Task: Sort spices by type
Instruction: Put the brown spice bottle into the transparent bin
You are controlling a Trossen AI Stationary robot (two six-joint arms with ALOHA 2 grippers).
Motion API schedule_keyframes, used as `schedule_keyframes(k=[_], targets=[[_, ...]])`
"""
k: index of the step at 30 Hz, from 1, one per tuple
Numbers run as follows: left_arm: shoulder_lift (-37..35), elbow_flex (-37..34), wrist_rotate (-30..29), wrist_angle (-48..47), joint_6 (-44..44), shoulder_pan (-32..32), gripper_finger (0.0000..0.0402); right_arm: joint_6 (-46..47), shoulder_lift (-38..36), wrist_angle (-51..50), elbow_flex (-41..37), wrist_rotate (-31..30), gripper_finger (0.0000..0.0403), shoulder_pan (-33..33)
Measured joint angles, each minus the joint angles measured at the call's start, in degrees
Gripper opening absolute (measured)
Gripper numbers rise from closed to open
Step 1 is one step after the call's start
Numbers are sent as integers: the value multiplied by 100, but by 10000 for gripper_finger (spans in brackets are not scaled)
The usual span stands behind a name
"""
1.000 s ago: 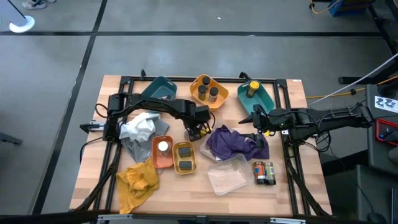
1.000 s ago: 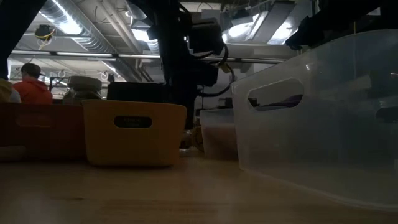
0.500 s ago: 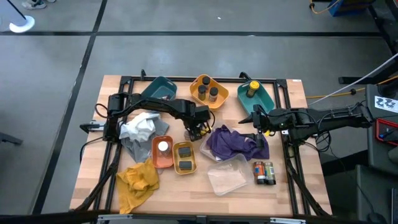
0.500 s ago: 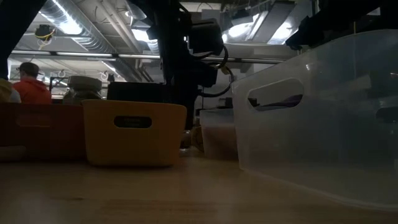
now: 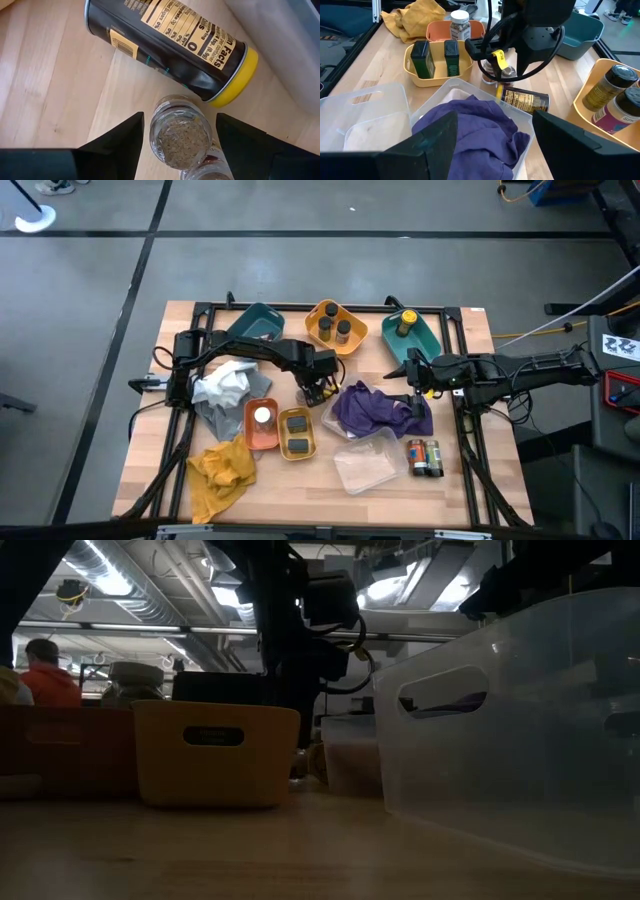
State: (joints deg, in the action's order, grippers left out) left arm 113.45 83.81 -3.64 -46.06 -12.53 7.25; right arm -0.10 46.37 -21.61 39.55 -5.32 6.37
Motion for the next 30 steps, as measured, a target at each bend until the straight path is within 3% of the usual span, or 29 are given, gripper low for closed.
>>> schedule_keyframes(k=[15,22,30], targets=[[271,4,0,12,111,2,230,0,0,-7,0,0,257,0],[284,7,0,23,142,2,173,0,0,-4,0,0,257,-1],[117,329,2,-328,291,33,168,0,0,0,0,0,257,0]])
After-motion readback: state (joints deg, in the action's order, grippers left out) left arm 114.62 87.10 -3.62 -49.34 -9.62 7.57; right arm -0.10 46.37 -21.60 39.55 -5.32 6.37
